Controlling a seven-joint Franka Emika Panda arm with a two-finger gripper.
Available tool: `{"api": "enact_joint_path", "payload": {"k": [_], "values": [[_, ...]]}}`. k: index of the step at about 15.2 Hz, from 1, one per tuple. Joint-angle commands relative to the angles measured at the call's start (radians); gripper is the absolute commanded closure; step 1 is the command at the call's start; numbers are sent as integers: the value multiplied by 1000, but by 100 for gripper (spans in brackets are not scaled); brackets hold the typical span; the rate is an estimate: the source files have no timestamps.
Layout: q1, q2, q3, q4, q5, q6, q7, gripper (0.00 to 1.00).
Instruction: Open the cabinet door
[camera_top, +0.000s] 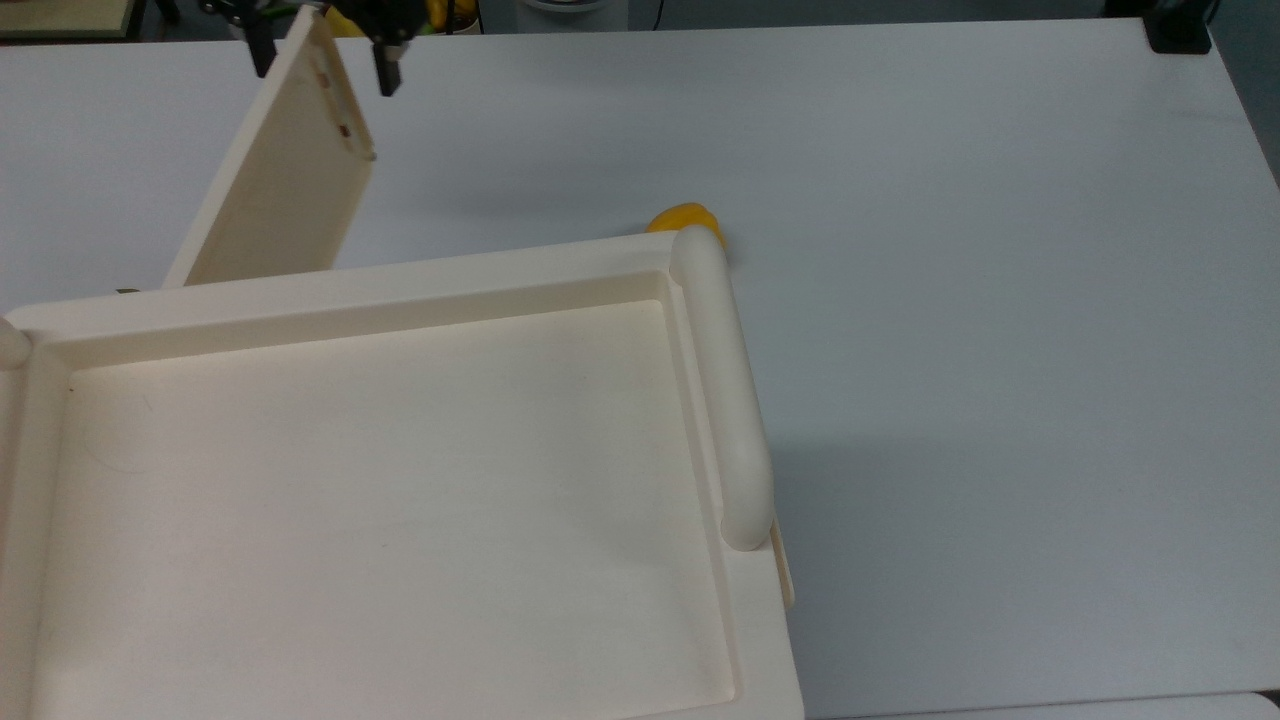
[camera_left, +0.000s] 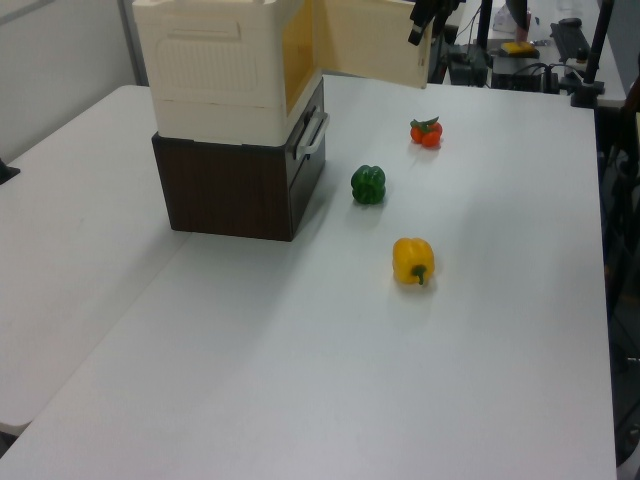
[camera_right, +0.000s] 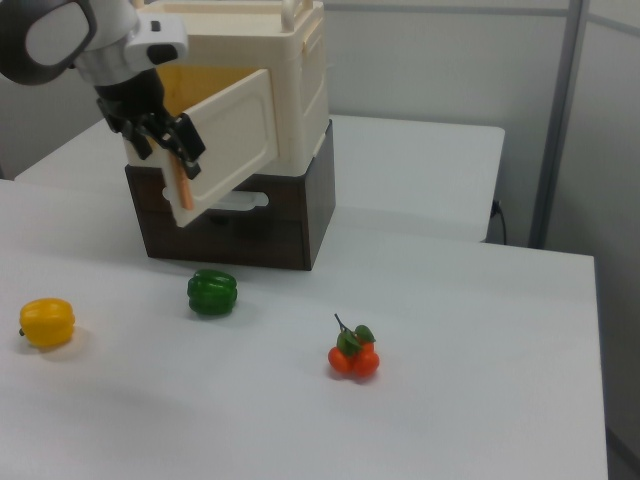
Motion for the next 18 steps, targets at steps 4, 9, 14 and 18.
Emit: {"api": "enact_joint_path", "payload": {"k": [4,9,14,18], "values": [[-3,-53,-69,-5,0,-137,-78,0],[59,-92,-47,3,3,-279,-45,0],[144,-92,-43,-5,15,-342,-41,0],[166,-86,-43,-8,15,-338,-35,0]]}}
